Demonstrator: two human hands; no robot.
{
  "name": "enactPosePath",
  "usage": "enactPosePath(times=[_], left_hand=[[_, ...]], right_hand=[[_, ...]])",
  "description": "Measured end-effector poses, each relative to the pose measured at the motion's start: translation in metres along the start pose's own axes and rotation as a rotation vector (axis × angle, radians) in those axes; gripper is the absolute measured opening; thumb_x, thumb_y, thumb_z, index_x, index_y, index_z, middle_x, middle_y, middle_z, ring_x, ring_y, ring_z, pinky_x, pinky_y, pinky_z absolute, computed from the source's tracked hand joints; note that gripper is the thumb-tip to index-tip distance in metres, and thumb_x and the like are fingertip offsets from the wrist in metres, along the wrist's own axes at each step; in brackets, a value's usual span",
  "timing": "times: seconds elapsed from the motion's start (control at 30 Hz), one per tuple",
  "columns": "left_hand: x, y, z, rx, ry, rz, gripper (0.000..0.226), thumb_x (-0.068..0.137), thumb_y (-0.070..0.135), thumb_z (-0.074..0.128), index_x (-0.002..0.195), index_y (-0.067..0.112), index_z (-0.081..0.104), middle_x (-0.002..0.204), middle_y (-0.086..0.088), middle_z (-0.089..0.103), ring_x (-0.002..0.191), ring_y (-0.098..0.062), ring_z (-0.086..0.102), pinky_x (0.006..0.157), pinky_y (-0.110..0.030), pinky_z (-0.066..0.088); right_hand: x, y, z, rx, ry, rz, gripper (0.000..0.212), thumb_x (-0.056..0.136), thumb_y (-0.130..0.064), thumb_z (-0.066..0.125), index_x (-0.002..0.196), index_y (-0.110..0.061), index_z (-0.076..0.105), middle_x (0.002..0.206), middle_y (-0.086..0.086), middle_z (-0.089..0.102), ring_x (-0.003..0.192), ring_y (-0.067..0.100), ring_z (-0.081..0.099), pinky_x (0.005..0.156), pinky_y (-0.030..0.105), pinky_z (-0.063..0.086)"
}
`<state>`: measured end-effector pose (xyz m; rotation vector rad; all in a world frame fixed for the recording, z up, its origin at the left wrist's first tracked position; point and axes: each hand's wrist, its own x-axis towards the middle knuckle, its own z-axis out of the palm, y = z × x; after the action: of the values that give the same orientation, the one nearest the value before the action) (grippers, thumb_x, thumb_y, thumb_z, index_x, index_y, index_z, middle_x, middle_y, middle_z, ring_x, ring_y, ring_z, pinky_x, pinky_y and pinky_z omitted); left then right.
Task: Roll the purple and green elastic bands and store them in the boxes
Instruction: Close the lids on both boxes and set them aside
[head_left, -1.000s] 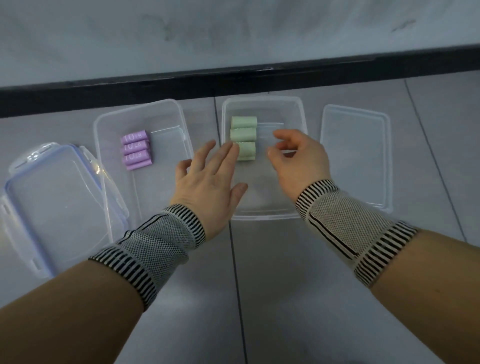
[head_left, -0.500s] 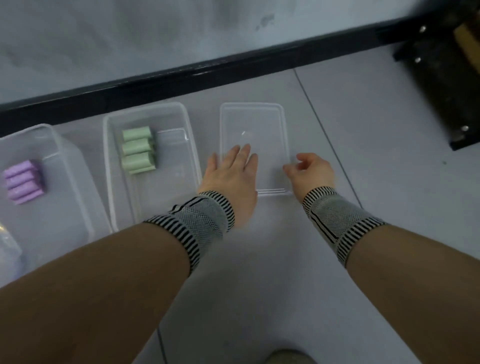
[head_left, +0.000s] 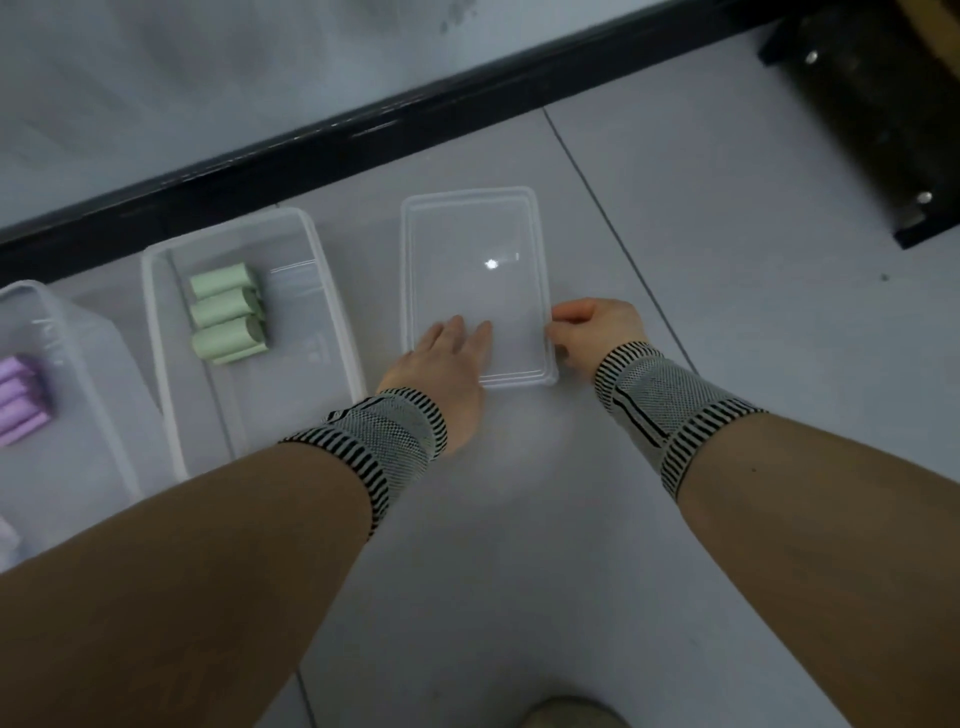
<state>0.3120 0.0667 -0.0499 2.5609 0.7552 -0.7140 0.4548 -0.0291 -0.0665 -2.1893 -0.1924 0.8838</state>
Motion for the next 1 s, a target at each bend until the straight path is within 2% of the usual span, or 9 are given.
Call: enactPosePath(times=[0.1,0.2,0.37,0.47,0.57,0.7,0.83,0.9,1.0], left_hand=[[-0.004,0.004,-0.017,-0.143,0.007,0.013,0.063,0.099,0.027,0.035,0.149,0.028,-0.002,0.159,0.001,0.004,0.144,-0.021,0.014,0.115,-0.035,0.018],[-0.007,0.009,-0.04,-0.348,0.077,0.011,0.057,0.099,0.034,0.036,0.149,0.032,0.008,0.154,0.001,0.025,0.138,-0.02,0.032,0.111,-0.029,0.025],[-0.026,0.01,-0.085,-0.686,0.227,-0.06,0.066,0.091,0.052,0.045,0.148,0.03,0.019,0.14,0.004,0.049,0.127,-0.017,0.047,0.104,-0.025,0.032],[-0.045,-0.002,-0.109,-0.762,0.33,-0.119,0.077,0.086,0.042,0.061,0.148,0.027,0.018,0.134,0.003,0.054,0.117,-0.018,0.055,0.1,-0.031,0.043],[-0.069,-0.027,-0.123,-0.871,0.421,-0.184,0.076,0.086,0.017,0.063,0.146,0.034,0.021,0.123,0.004,0.061,0.098,-0.019,0.065,0.088,-0.036,0.054],[-0.111,-0.072,-0.13,-1.147,0.526,-0.203,0.074,0.085,-0.001,0.059,0.144,0.033,0.03,0.112,0.004,0.064,0.078,-0.008,0.069,0.067,-0.026,0.057],[-0.151,-0.107,-0.126,-1.255,0.595,-0.207,0.077,0.084,-0.003,0.062,0.144,0.032,0.03,0.112,0.006,0.065,0.082,-0.007,0.07,0.073,-0.03,0.058],[-0.164,-0.12,-0.12,-1.303,0.613,-0.223,0.078,0.082,-0.004,0.064,0.144,0.03,0.031,0.11,0.005,0.065,0.085,-0.011,0.068,0.074,-0.029,0.058],[-0.172,-0.138,-0.107,-1.259,0.625,-0.25,0.074,0.083,-0.001,0.064,0.143,0.026,0.033,0.113,0.005,0.065,0.085,-0.008,0.067,0.071,-0.022,0.057]], right_hand=[[-0.01,-0.007,-0.003,0.338,-0.041,0.073,0.013,0.078,0.001,0.066,0.077,-0.012,0.068,0.08,0.013,0.07,0.074,0.028,0.068,0.072,0.038,0.059],[-0.026,-0.026,-0.006,0.578,-0.147,0.074,0.012,0.084,0.005,0.057,0.084,-0.004,0.066,0.077,0.014,0.069,0.067,0.024,0.068,0.061,0.029,0.056],[-0.051,-0.07,-0.004,0.668,-0.286,-0.016,0.025,0.087,0.007,0.046,0.085,-0.008,0.066,0.092,0.012,0.068,0.081,0.022,0.065,0.074,0.034,0.056],[-0.07,-0.101,0.004,0.652,-0.372,-0.073,0.028,0.084,0.006,0.047,0.088,-0.01,0.07,0.097,0.008,0.072,0.097,0.021,0.065,0.092,0.04,0.049],[-0.091,-0.129,0.02,0.628,-0.447,-0.124,0.028,0.085,0.004,0.046,0.093,-0.011,0.068,0.098,0.004,0.074,0.103,0.014,0.064,0.091,0.033,0.046],[-0.1,-0.139,0.043,0.213,-0.126,-0.368,0.024,0.088,-0.01,0.058,0.108,-0.021,0.066,0.108,-0.003,0.064,0.093,0.003,0.057,0.085,0.017,0.045],[-0.113,-0.134,0.07,0.02,-0.048,-0.388,0.063,0.083,-0.04,0.067,0.138,-0.021,0.042,0.14,0.001,0.043,0.124,0.018,0.044,0.105,0.035,0.038],[-0.123,-0.135,0.087,0.074,-0.12,-0.335,0.072,0.082,-0.043,0.068,0.142,-0.018,0.037,0.139,0.001,0.045,0.122,0.019,0.048,0.101,0.032,0.041],[-0.133,-0.137,0.107,0.082,-0.16,-0.361,0.065,0.08,-0.043,0.07,0.134,-0.015,0.047,0.121,0.001,0.058,0.108,0.016,0.056,0.099,0.034,0.045]])
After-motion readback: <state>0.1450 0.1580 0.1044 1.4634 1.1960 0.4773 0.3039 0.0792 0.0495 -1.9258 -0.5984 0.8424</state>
